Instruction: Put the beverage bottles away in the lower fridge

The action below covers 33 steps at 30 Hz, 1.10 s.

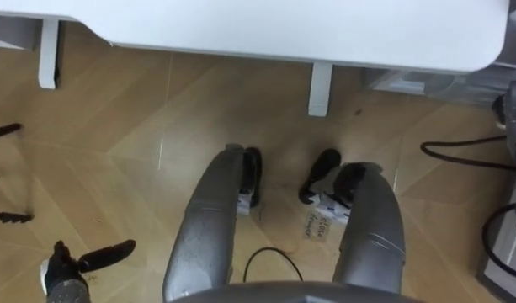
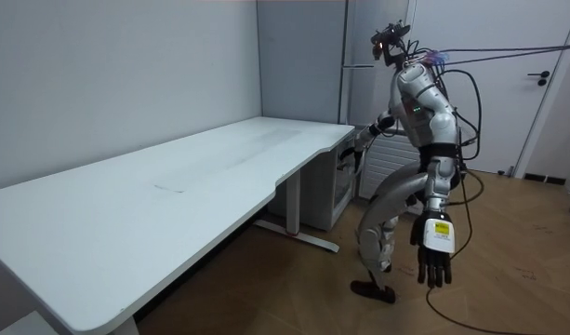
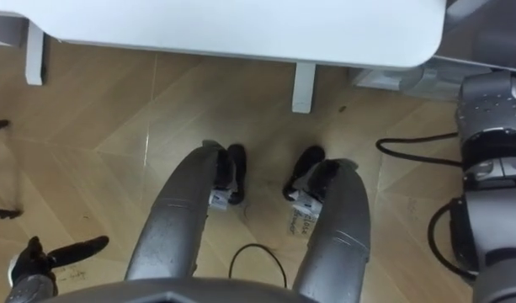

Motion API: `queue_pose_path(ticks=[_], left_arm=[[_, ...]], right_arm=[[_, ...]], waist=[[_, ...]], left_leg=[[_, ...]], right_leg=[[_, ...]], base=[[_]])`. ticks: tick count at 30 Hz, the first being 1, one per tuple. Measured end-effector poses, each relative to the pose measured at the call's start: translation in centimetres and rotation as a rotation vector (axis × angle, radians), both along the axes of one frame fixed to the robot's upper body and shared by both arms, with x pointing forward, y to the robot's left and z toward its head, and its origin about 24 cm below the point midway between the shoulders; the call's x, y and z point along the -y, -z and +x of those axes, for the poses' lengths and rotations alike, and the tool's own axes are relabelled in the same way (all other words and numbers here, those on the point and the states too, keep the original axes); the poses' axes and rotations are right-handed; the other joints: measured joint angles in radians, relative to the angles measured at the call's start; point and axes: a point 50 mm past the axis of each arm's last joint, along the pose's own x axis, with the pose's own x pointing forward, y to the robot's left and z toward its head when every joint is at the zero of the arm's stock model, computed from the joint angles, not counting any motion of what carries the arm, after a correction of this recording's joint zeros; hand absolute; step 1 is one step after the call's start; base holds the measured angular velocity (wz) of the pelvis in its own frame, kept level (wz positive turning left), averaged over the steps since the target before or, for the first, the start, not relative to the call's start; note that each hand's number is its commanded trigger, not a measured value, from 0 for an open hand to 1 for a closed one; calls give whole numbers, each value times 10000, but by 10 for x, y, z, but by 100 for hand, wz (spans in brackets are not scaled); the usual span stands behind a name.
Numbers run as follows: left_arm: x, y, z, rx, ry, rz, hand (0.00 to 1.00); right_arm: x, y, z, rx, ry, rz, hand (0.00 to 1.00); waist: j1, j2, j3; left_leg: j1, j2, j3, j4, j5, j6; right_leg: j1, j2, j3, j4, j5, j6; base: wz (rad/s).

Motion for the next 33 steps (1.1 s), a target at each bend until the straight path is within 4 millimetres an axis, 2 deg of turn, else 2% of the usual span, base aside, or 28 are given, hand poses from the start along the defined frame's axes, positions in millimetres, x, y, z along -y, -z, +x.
queue_pose_path(ticks=[3,5,11,15,16,18,19,20,21,23,27,28,29,30,31,32,33], left_arm=[[1,-1,1,81,55,-45,0],[1,-1,1,66,86,-51,0],[1,0,-1,-35,63,-45,0],[1,2,-5,-141,146,-176,0],[0,2,-8,-184,180,-156,0],[1,2,-13,-269,387,-133,0],[1,3,-15,-346,483,-74,0],[1,3,-17,-372,472,-28,0],[0,3,-18,-371,481,-7,0],[-1,3,-18,-352,660,185,0],[2,4,-19,-385,785,162,0],[3,5,-19,-381,804,64,0],[5,6,-19,-369,822,-30,0],[6,6,-19,-367,830,-63,0],[6,6,-20,-375,837,-84,0],[6,6,-20,-376,839,-79,0],[6,6,-20,-396,872,-72,0]], right_arm=[[0,0,0,195,254,284,0],[0,-1,0,365,431,461,0],[-8,5,0,675,1099,1059,0],[-12,3,1,712,1381,1216,0],[-15,-3,5,832,1310,1298,0],[-20,-12,10,1091,1139,1372,0],[-23,-14,11,1212,1037,1387,0],[-26,-14,13,1249,949,1449,0],[-27,-16,13,1284,948,1508,0],[-27,-18,14,1361,1002,1574,0],[-26,-20,14,1484,1147,1689,0],[-27,-21,15,1565,1091,1700,0],[-29,-24,17,1725,972,1746,0],[-31,-26,18,1820,891,1779,0],[-34,-28,20,1984,736,1816,0],[-37,-30,21,2164,593,1829,0],[-38,-31,22,2219,547,1831,0]], waist=[[157,-24,-13],[165,-22,-15],[223,24,-42],[363,44,-54],[361,50,-58],[371,104,-91],[371,209,-155],[363,222,-164],[356,285,-202],[325,293,-208],[337,289,-205],[347,288,-206],[360,293,-208],[369,293,-208],[385,300,-213],[381,307,-216],[386,385,-185]], left_leg=[[-7,-16,-63,-51,25,-45],[-12,-24,-95,-102,45,-81],[22,-111,-501,-117,100,-179],[244,-189,-559,-261,101,-181],[278,-188,-562,-339,101,-181],[316,-201,-577,-490,103,-185],[384,-220,-608,-552,130,-226],[543,-342,-605,-664,208,-276],[609,-462,-715,-730,306,-300],[627,-676,-870,-839,315,-311],[656,-704,-896,-990,314,-312],[678,-694,-895,-1128,313,-310],[685,-651,-902,-1285,313,-310],[687,-629,-904,-1361,313,-310],[691,-540,-902,-1490,314,-311],[690,-400,-969,-1629,318,-309],[697,-285,-956,-1625,320,-304]], right_leg=[[76,-271,-364,-27,-11,10],[125,-350,-523,-74,-53,77],[479,-457,-1029,-127,-164,60],[675,-460,-1044,-220,-168,56],[683,-464,-1056,-297,-166,63],[774,-596,-1336,-484,-146,96],[968,-794,-1714,-575,-133,118],[1102,-999,-1918,-553,-126,129],[1171,-1075,-1996,-539,-126,129],[1187,-1210,-2080,-530,-133,139],[1222,-1253,-2159,-649,-153,167],[1314,-1351,-2399,-786,-124,219],[1403,-1387,-2646,-982,-52,354],[1447,-1385,-2752,-1082,-9,429],[1538,-1360,-2967,-1254,91,607],[1575,-1341,-3038,-1288,138,984],[1535,-1354,-2820,-788,50,911]], base=[[-4],[6],[11],[0],[-21],[-31],[-27],[-21],[-7],[10],[14],[0],[-5],[-11],[-6],[0],[47]])
